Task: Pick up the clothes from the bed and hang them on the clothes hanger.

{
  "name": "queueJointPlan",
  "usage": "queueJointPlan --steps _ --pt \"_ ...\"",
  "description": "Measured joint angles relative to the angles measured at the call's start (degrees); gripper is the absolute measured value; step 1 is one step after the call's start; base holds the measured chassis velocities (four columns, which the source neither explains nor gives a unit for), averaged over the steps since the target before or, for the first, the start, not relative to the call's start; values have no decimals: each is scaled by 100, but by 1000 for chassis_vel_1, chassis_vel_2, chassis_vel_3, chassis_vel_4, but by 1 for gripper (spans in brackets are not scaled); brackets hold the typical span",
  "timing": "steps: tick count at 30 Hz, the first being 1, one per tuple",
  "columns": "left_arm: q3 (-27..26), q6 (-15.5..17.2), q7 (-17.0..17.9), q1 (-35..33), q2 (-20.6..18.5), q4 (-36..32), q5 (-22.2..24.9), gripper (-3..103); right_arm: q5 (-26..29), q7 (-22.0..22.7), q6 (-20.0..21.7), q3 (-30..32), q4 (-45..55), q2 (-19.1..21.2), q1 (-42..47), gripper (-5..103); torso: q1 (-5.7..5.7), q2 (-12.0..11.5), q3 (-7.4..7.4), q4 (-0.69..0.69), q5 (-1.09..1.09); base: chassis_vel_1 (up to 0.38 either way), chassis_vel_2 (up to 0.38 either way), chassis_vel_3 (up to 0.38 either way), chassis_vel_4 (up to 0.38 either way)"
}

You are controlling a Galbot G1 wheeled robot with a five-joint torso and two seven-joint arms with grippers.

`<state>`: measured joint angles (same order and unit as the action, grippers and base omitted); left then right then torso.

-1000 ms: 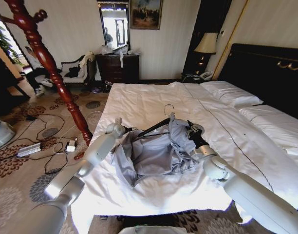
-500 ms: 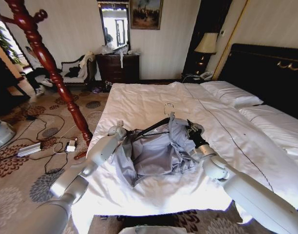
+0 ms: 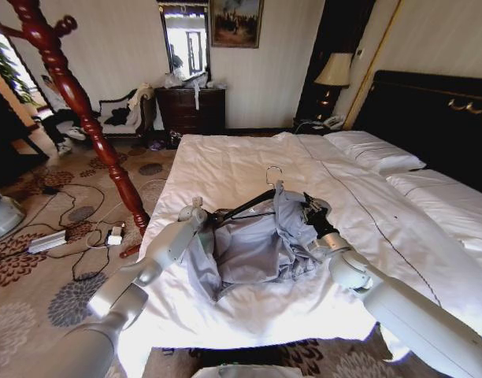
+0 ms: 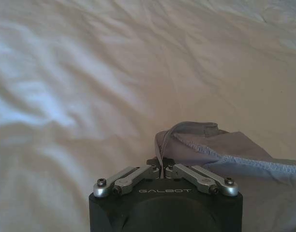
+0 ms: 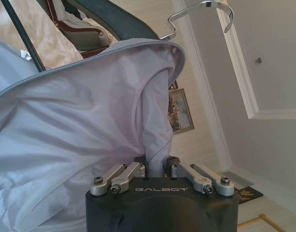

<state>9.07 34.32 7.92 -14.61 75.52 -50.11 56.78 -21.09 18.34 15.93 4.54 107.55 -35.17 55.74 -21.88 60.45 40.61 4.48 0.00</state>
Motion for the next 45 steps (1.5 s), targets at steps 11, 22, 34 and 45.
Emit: queueJointPlan --steps 11,22,34,45 --pt "-79 -283 -15 -359 -997 -1269 46 1 190 0 31 -158 -218 -42 -219 18 0 0 0 -2 -1 0 0 0 0" --pt "-103 -508 236 -783 -1698 -2863 71 1 486 -32 153 -524 -365 -236 -702 18 0 0 0 -2 -1 0 0 0 0" --pt "-70 -446 693 -930 -2330 -4242 320 1 670 -38 300 -1056 -606 -599 -1211 18 1 1 0 -2 -1 0 0 0 0" --pt "-76 -414 794 -1113 -2599 -4961 322 1 857 -46 476 -1739 -833 -895 -1717 18 0 0 0 -1 -1 0 0 0 0"
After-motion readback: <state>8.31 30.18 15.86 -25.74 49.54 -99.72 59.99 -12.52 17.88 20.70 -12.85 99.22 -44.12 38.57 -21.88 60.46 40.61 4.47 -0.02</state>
